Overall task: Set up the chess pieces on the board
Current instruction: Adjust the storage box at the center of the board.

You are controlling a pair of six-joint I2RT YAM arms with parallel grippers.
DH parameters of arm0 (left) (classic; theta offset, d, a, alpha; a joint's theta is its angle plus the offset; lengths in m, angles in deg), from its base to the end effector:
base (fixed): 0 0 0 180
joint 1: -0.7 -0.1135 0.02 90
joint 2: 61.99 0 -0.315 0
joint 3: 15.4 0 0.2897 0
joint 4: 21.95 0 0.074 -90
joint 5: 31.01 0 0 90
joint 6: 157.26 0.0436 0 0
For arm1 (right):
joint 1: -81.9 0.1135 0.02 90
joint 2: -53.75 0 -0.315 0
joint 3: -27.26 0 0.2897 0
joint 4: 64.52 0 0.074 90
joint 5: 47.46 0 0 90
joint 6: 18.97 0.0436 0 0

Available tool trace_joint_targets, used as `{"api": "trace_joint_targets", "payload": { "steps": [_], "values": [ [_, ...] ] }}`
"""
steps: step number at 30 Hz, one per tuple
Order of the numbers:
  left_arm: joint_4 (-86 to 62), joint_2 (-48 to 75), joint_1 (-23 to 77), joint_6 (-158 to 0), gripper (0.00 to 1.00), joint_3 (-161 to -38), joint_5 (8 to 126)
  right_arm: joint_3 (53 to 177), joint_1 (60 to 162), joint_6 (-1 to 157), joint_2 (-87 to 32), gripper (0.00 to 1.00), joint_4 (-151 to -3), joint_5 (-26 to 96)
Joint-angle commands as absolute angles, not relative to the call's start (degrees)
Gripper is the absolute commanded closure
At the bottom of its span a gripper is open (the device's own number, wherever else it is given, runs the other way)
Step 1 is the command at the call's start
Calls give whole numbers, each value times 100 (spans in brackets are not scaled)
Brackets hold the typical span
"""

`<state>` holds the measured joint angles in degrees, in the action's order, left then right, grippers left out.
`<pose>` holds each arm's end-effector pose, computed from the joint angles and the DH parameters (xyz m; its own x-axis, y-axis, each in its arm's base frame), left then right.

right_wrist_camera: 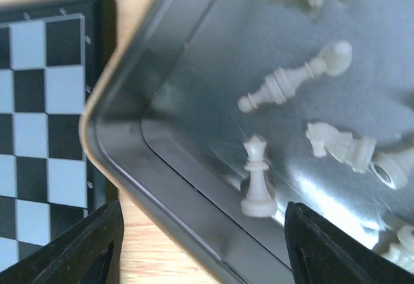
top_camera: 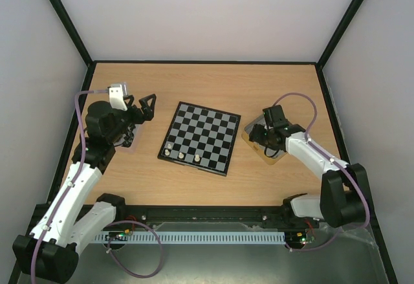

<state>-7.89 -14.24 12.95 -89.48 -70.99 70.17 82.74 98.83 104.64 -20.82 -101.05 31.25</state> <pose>0.2047 -0.0531 0.3735 -0.2480 -0.3258 -0.9123 0.3270 0.8583 -0.3954 0.2614 0.0885 0.2260 -0.8742 0.3013 -0.3808 0.1111 0.8875 0.4471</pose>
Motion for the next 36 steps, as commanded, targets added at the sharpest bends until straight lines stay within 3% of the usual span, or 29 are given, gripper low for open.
{"api": "trace_joint_targets", "payload": {
  "steps": [1, 11, 23, 27, 36],
  "values": [
    [-892, -1436, 1309, -8941, 1, -7089, 7093, 8097, 9943, 10419, -2112, 36, -10429, 3127],
    [-873, -1457, 1309, -8926, 1, -7085, 7043, 8234, 10147, 10780, -2536, 67, -10068, 3330],
    [-860, -1459, 1309, -8914, 1, -7091, 6997, 8235, 10523, 12094, -2649, 92, -9425, 3851],
    [-847, -1460, 1308, -8906, 1, -7097, 6972, 8344, 10651, 12271, -2744, 98, -9417, 4100],
    [-842, -1459, 1309, -8913, 1, -7099, 6971, 8569, 10834, 12982, -2925, 98, -9087, 4433]
  ]
}}
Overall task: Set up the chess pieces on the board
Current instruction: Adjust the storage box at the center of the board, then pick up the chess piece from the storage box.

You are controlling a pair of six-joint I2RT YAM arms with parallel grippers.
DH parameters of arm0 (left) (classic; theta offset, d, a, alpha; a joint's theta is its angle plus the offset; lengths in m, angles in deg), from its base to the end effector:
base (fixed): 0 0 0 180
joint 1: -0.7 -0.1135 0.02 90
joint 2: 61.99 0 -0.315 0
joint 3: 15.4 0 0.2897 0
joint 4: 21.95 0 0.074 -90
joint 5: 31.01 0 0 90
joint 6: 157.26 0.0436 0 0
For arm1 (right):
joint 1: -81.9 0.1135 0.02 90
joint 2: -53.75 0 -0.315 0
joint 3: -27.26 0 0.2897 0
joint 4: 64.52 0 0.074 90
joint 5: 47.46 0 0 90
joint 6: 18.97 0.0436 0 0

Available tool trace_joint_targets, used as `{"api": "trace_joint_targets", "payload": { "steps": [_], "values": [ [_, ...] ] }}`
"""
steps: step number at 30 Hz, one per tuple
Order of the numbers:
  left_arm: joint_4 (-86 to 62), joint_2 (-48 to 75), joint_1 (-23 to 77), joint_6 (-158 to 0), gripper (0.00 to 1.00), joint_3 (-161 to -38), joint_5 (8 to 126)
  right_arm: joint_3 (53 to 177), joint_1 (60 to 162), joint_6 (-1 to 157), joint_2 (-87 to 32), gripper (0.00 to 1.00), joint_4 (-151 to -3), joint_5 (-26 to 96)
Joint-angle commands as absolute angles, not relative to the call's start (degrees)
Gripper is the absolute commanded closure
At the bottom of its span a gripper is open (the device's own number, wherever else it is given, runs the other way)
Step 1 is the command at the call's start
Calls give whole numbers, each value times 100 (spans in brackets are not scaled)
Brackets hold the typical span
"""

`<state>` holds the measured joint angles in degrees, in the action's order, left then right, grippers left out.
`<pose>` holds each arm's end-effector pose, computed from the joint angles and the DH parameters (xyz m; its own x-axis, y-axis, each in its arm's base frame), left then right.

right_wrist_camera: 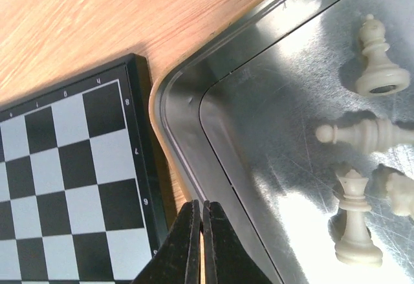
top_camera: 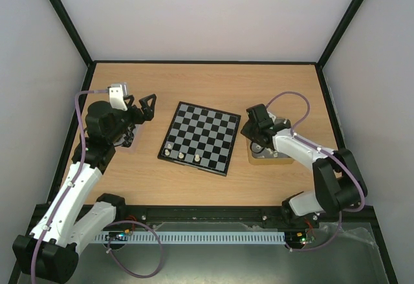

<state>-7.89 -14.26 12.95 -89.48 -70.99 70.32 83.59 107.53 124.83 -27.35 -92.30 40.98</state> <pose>0.2045 -0.0532 0.3736 -0.2486 -0.3255 -0.9123 0.3294 0.8573 -0.3956 0.2752 0.1334 0.2100 -0.7837 0.5187 -0.3417 0.3134 0.8052 0.5035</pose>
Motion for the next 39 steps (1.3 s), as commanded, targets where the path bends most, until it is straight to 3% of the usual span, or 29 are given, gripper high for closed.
{"api": "trace_joint_targets", "payload": {
  "steps": [1, 8, 14, 16, 29, 39],
  "values": [
    [-842, -1454, 1309, -8914, 1, -7095, 6971, 8627, 10843, 13064, -2965, 98, -9009, 4430],
    [-833, -1453, 1304, -8901, 1, -7098, 6944, 9022, 10862, 13267, -3278, 98, -8777, 4534],
    [-840, -1445, 1308, -8903, 1, -7102, 6961, 9119, 10854, 12910, -2785, 67, -9254, 5271],
    [-842, -1444, 1304, -8904, 1, -7101, 6977, 9053, 10812, 12794, -2539, 62, -9547, 5587],
    [-851, -1440, 1308, -8914, 1, -7099, 7006, 7993, 9570, 11877, -2230, 64, -9819, 5144],
    [-842, -1440, 1308, -8914, 1, -7093, 6997, 8061, 9523, 11482, -2866, 68, -9538, 4724]
  ]
}}
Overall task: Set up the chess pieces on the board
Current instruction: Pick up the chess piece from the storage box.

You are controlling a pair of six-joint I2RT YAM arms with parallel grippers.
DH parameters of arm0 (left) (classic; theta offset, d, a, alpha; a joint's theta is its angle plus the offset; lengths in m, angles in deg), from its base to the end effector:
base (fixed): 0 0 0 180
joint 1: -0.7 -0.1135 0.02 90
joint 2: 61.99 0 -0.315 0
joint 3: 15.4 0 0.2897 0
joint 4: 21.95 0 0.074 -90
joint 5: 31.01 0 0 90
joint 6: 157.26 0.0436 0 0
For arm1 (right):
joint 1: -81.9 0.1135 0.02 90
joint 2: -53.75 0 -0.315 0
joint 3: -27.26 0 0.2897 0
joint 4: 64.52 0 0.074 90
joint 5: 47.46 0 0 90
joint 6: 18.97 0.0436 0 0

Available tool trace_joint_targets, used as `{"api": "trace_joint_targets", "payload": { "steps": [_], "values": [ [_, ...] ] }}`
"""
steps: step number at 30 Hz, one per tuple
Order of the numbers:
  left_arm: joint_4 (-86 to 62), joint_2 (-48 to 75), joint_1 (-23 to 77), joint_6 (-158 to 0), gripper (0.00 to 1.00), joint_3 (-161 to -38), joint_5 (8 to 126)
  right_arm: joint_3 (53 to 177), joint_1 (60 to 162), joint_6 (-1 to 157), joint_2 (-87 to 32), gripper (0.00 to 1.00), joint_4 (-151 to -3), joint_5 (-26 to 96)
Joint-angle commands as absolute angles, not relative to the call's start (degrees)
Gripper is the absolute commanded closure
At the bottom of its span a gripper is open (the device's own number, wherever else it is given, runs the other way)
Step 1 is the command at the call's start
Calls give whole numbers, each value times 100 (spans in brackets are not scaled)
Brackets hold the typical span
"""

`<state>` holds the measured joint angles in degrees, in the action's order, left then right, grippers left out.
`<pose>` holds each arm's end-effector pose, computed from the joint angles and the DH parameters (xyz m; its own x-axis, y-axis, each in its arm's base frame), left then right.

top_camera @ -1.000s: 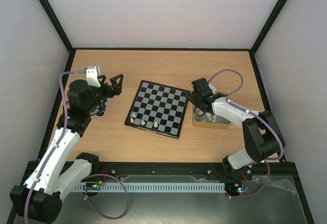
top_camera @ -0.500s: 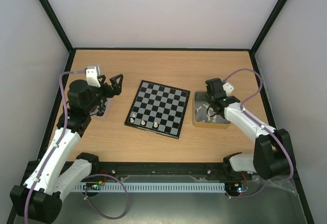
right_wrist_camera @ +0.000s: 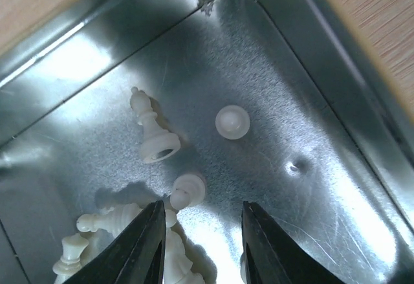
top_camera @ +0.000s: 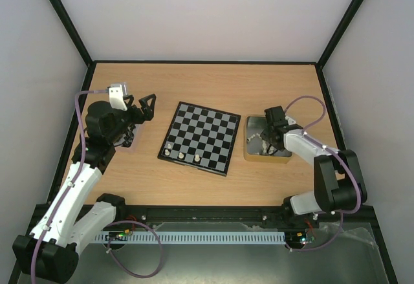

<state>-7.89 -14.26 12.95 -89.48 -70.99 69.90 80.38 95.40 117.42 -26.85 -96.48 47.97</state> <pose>0.2047 -0.0529 0.3736 -0.2460 -0.3266 -0.9126 0.3232 0.8600 -0.3949 0.2783 0.0626 0.1895 -0.7119 0.5704 -0.4097 0.4782 0.8210 0.3119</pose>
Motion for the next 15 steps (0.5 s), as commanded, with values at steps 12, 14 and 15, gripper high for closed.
{"api": "trace_joint_targets", "payload": {
  "steps": [12, 14, 15],
  "values": [
    [-843, -1449, 1309, -8906, 1, -7103, 6980, 8282, 9524, 11119, -3378, 79, -9432, 4956],
    [-840, -1448, 1316, -8899, 1, -7099, 6980, 8320, 9520, 11047, -3418, 82, -9438, 5026],
    [-842, -1444, 1303, -8897, 1, -7099, 6980, 8343, 9521, 11015, -3431, 84, -9440, 5061]
  ]
}}
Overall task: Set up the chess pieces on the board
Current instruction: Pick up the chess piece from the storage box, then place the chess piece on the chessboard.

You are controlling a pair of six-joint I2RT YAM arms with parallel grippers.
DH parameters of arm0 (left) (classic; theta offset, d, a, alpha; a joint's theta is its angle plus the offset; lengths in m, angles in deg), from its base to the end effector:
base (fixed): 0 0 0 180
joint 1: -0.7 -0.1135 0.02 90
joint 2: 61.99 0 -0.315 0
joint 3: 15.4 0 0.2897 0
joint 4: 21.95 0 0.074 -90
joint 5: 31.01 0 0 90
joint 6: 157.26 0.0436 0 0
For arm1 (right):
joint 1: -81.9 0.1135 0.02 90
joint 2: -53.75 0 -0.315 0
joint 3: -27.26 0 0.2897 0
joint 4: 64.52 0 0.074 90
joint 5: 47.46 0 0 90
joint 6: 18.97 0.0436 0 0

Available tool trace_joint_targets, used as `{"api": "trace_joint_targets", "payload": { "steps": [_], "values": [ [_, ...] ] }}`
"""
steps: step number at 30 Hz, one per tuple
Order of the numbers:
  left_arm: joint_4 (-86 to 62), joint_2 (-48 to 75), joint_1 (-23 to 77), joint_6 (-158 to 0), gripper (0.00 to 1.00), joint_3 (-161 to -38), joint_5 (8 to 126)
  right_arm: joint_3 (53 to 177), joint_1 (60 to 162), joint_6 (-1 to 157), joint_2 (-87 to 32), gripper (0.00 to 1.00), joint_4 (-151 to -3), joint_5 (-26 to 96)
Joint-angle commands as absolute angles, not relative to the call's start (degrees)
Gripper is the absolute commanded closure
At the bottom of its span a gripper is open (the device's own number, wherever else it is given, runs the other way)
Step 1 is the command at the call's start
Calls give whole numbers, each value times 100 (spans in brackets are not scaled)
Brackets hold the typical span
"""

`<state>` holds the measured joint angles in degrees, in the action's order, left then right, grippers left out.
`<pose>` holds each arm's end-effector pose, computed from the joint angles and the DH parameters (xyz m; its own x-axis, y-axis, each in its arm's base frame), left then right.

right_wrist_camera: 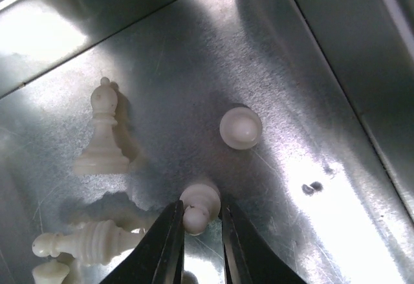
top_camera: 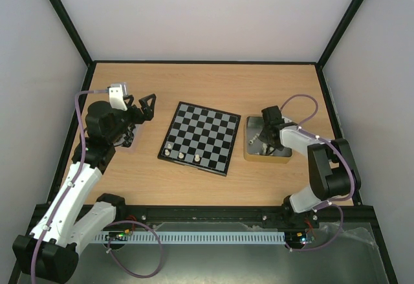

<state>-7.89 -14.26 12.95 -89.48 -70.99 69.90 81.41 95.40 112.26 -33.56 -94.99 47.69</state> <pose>0.2047 -0.0529 0.3736 -0.2460 -0.3266 -0.9126 0.3232 0.8600 -0.3949 0.2925 0.0662 0.1645 -0.7829 0.4871 -0.3870 0.4285 0.8732 0.2323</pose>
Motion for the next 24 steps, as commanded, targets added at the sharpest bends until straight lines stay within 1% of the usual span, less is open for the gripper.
{"api": "trace_joint_targets", "payload": {
  "steps": [1, 4, 9, 13, 19, 24],
  "values": [
    [-842, -1444, 1310, -8900, 1, -7099, 6980, 8356, 9522, 10981, -3434, 87, -9459, 5105],
    [-843, -1442, 1304, -8897, 1, -7100, 6971, 8433, 9522, 10952, -3365, 95, -9535, 5311],
    [-851, -1386, 1309, -8905, 1, -7104, 6980, 8630, 9564, 10863, -2993, 96, -9691, 5390],
    [-846, -1375, 1308, -8899, 1, -7104, 6964, 8903, 9794, 10815, -2776, 96, -9965, 5377],
    [-842, -1372, 1308, -8903, 1, -7108, 6962, 9327, 10663, 10946, -2527, 95, -10139, 5203],
    [-842, -1358, 1308, -8914, 1, -7106, 6971, 9465, 11519, 11050, -2682, 95, -10022, 5027]
  ]
}}
